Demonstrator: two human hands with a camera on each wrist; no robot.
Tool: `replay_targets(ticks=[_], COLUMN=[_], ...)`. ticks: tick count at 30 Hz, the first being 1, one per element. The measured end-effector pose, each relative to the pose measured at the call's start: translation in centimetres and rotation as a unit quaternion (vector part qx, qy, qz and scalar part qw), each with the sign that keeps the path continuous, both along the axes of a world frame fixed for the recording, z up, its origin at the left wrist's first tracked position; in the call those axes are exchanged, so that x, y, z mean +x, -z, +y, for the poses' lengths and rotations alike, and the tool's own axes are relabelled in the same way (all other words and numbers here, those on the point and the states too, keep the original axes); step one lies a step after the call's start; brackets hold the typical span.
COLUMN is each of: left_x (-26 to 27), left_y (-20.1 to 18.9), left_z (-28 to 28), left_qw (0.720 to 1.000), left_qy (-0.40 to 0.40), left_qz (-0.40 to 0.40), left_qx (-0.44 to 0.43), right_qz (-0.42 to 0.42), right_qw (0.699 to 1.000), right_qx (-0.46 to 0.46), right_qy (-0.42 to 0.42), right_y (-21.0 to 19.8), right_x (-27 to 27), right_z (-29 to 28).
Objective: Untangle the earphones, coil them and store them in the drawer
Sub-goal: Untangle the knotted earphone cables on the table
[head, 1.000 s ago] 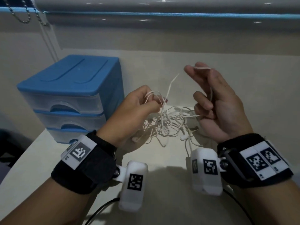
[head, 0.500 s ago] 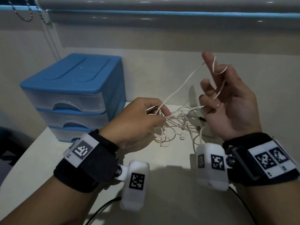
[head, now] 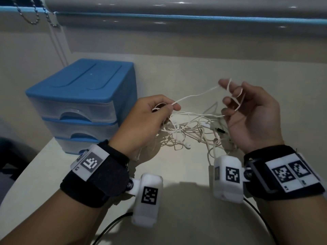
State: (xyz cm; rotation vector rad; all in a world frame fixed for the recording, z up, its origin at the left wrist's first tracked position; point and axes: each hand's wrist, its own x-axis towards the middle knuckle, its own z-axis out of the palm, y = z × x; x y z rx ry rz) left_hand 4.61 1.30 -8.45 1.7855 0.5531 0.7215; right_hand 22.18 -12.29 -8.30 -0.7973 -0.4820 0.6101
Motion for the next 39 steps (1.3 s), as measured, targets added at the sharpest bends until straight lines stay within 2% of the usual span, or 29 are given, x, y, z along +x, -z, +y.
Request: replay_targets(ticks=[2, 4, 7, 10, 12, 15, 17, 20, 22, 25, 29, 32, 36, 39], left_x=[-0.1, -0.1, -0.1, -0.2, -0.3, -0.3, -0.3, -0.4, -0.4, -0.2, -0.1, 0.0, 0.1, 0.1], left_y=[-0.1, -0.1, 0.0, 0.2, 0.3, 0.2, 0.2, 0.1, 0.1, 0.3, 0.5, 0.6, 0.6, 0.6], left_z=[-0.1, -0.1, -0.2, 0.1, 0.1, 0.0, -0.1, -0.2, -0.2, 0.0, 0.2, 0.2, 0.2, 0.3], left_qw=[1.000, 1.000, 1.000, 0.999, 0.997, 0.996, 0.996, 0.997, 0.995, 0.995, 0.995, 0.994, 0.995, 0.996], left_qy=[-0.005, -0.007, 0.002, 0.012, 0.031, 0.049, 0.058, 0.069, 0.083, 0.086, 0.065, 0.068, 0.063, 0.060], left_qz=[-0.009, -0.010, -0.004, 0.010, 0.024, 0.031, 0.025, 0.017, 0.018, 0.025, 0.038, 0.056, 0.053, 0.034], left_qx=[0.007, 0.018, 0.020, 0.052, 0.074, 0.069, 0.057, 0.044, 0.047, 0.053, 0.060, 0.071, 0.064, 0.062], right_qz=[-0.037, -0.105, -0.216, -0.313, -0.397, -0.466, -0.456, -0.448, -0.445, -0.417, -0.330, -0.262, -0.196, -0.129], right_qw=[0.997, 0.980, 0.932, 0.885, 0.861, 0.852, 0.858, 0.865, 0.871, 0.892, 0.930, 0.946, 0.958, 0.974], right_qx=[-0.064, -0.141, -0.220, -0.254, -0.249, -0.235, -0.233, -0.218, -0.206, -0.166, -0.099, -0.067, -0.029, -0.004], right_qy=[0.023, 0.096, 0.192, 0.233, 0.195, 0.018, -0.048, -0.062, -0.031, 0.057, 0.131, 0.180, 0.208, 0.188], right_y=[0.1, 0.2, 0.4, 0.6, 0.6, 0.9, 1.2, 1.2, 1.2, 1.0, 0.8, 0.6, 0.3, 0.0], right_x=[-0.5, -0.9, -1.1, -1.2, -1.3, -2.2, -2.7, -2.8, -2.6, -2.2, -1.9, -1.8, -1.6, -1.7], right_z=[0.4, 0.9, 1.2, 0.9, 0.8, 1.3, 1.5, 1.5, 1.5, 1.7, 1.7, 1.7, 1.5, 1.5])
